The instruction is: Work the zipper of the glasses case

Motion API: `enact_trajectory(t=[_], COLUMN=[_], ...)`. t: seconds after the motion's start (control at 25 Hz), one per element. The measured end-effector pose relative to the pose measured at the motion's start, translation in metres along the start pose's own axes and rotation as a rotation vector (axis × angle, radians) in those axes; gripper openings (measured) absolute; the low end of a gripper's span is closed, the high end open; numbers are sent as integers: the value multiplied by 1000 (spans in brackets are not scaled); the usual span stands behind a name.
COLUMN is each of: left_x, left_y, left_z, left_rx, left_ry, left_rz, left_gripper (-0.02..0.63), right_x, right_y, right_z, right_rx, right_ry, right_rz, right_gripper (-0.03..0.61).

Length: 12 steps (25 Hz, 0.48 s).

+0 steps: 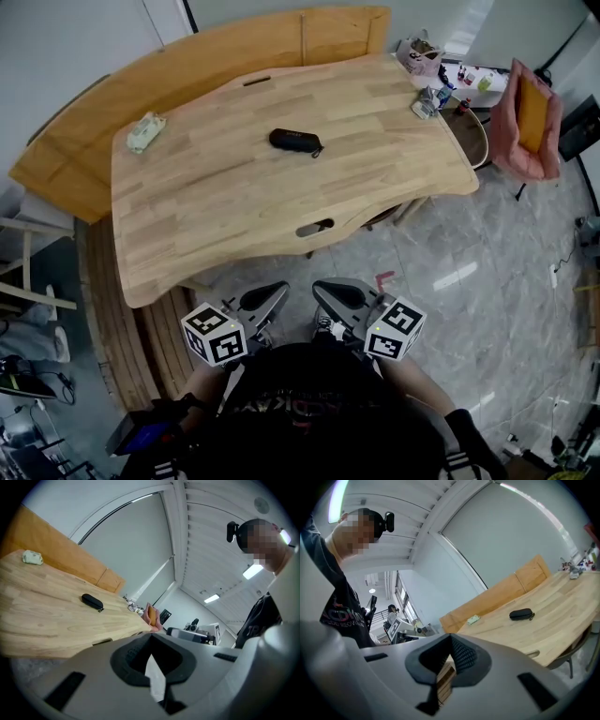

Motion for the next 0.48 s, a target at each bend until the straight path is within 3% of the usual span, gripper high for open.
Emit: enact_trajectory(t=[0.48], left_x=[-16], left_y=[11], left_z=[52], left_rx=[-47], left_ry=[84], left_rz=[-89], left_gripper=[9], right_x=[-58], right_y=[13], right_z=[-33], right_rx=[56], right_ry=[97], right_rz=[-3], right_gripper=[14])
Point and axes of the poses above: the fingertips, and each gripper's own axes: z forward along the fingers, x to its left, y out of its top, the point moved 9 cm from there along -z, backward along the fingers, and after that the axes turned 15 degrees about x, right-handed, at the moved point
